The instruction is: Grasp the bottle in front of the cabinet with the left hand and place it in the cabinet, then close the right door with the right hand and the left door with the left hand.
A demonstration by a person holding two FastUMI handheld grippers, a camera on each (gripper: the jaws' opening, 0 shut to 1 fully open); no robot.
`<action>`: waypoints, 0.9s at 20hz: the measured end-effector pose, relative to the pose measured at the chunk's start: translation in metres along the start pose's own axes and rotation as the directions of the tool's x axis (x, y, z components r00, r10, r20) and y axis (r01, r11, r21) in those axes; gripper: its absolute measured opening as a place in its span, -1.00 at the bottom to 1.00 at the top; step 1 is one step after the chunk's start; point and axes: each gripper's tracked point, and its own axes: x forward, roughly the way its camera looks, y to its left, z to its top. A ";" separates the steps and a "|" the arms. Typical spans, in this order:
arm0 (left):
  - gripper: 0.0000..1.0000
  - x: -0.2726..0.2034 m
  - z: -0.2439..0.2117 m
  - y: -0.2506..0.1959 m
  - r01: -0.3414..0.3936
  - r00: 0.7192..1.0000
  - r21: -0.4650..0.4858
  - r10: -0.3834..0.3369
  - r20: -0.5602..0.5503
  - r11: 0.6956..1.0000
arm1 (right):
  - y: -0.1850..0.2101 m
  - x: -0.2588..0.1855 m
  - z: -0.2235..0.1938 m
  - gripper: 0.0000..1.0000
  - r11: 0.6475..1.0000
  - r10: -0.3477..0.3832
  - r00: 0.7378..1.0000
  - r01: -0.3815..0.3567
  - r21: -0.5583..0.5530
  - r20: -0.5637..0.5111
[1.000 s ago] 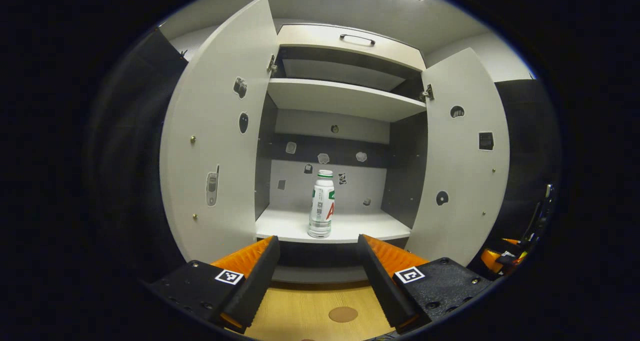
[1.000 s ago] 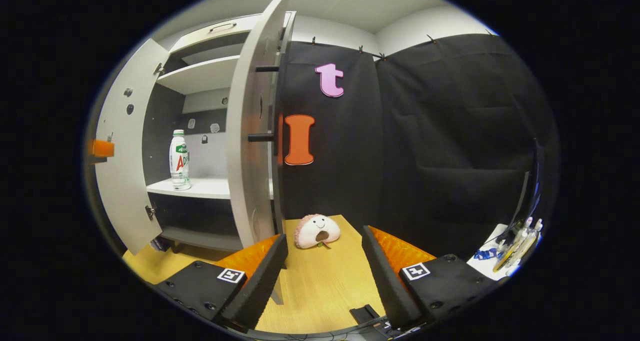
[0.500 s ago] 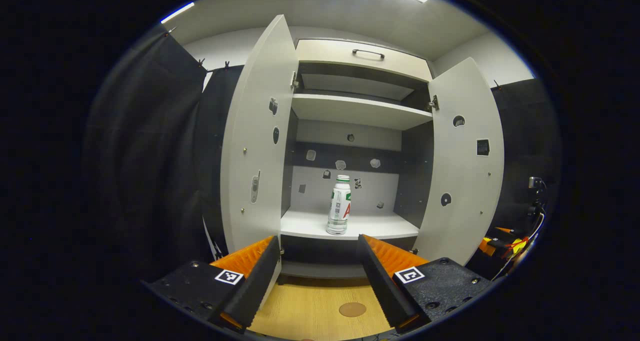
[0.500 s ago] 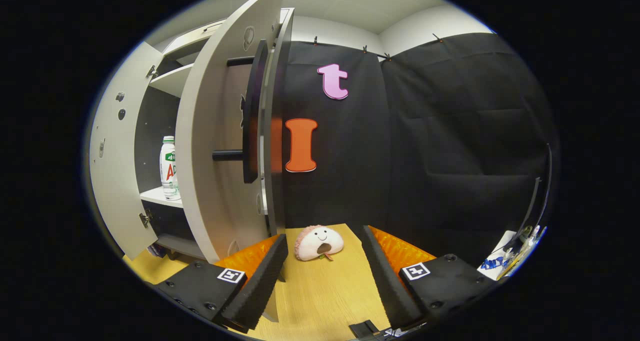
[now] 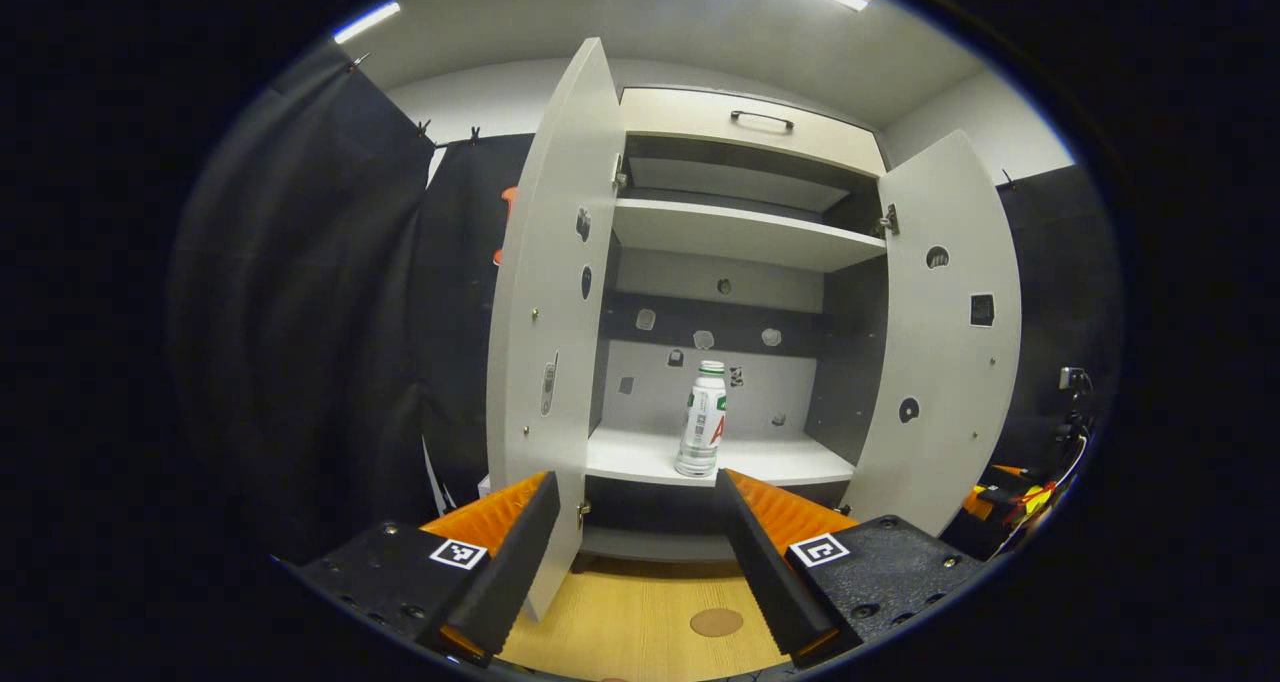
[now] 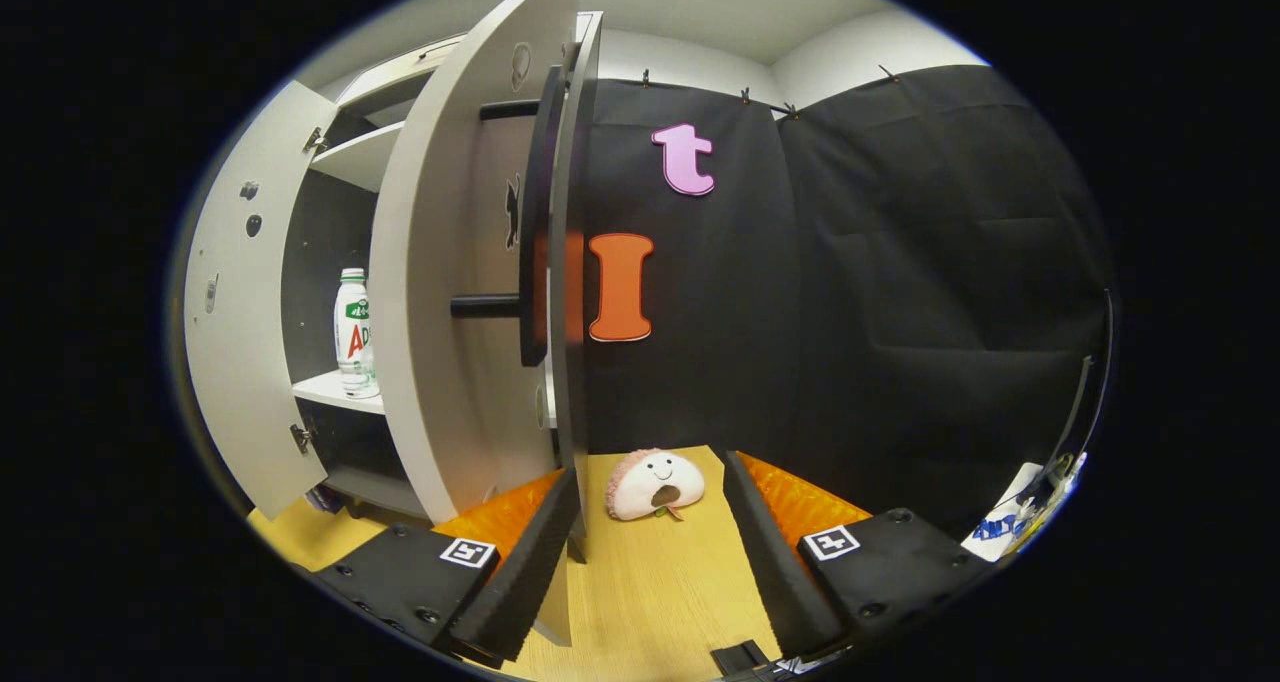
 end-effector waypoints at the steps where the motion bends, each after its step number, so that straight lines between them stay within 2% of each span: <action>1: 0.89 0.001 0.000 0.000 0.002 1.000 0.000 -0.002 0.002 1.000 | 0.001 -0.001 0.001 0.90 1.000 0.000 1.000 0.000 -0.007 0.003; 2: 0.89 0.003 -0.001 -0.001 0.005 1.000 -0.003 -0.005 0.001 1.000 | 0.002 -0.004 0.000 0.77 1.000 -0.002 1.000 0.002 -0.013 0.004; 3: 0.89 0.005 -0.001 -0.002 0.009 1.000 -0.008 -0.009 -0.001 1.000 | 0.003 -0.005 0.001 0.75 1.000 -0.007 1.000 0.007 -0.016 0.008; 4: 0.89 0.006 -0.002 -0.003 0.013 1.000 -0.013 -0.013 -0.003 1.000 | 0.003 -0.006 0.001 0.89 1.000 -0.011 1.000 0.011 -0.017 0.009; 10: 0.89 0.009 0.002 -0.008 0.035 0.999 -0.021 -0.035 0.008 0.999 | 0.013 -0.009 0.000 0.89 1.000 -0.020 1.000 0.020 0.013 0.008; 15: 0.89 0.011 0.001 -0.006 0.040 0.999 -0.028 -0.040 0.007 0.999 | 0.049 -0.012 -0.003 0.88 0.998 0.050 0.999 -0.050 0.043 0.002; 18: 0.89 0.011 -0.001 0.000 0.029 1.000 -0.029 -0.029 0.005 0.999 | 0.070 -0.011 0.000 0.88 0.997 0.077 0.997 -0.077 0.008 0.011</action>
